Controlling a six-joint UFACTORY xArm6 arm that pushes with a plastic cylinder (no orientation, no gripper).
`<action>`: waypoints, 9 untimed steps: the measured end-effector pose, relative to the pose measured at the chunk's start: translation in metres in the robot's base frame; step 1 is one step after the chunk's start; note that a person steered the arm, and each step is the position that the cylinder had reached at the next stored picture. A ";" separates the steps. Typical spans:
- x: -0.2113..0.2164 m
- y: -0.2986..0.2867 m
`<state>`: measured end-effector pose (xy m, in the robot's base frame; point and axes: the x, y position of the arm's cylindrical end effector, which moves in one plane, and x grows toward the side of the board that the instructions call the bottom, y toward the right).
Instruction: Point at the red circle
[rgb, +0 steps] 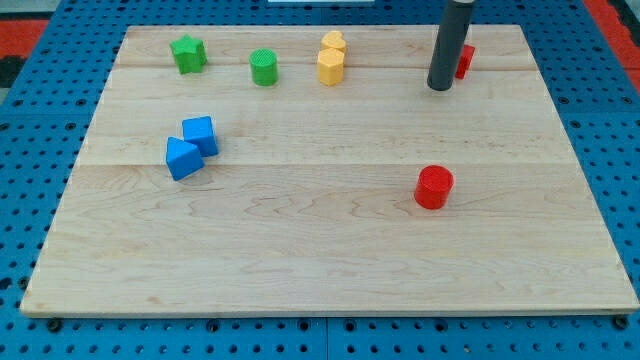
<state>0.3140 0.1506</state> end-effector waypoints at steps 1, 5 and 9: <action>0.000 -0.003; -0.003 -0.011; -0.004 -0.011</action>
<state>0.3102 0.1400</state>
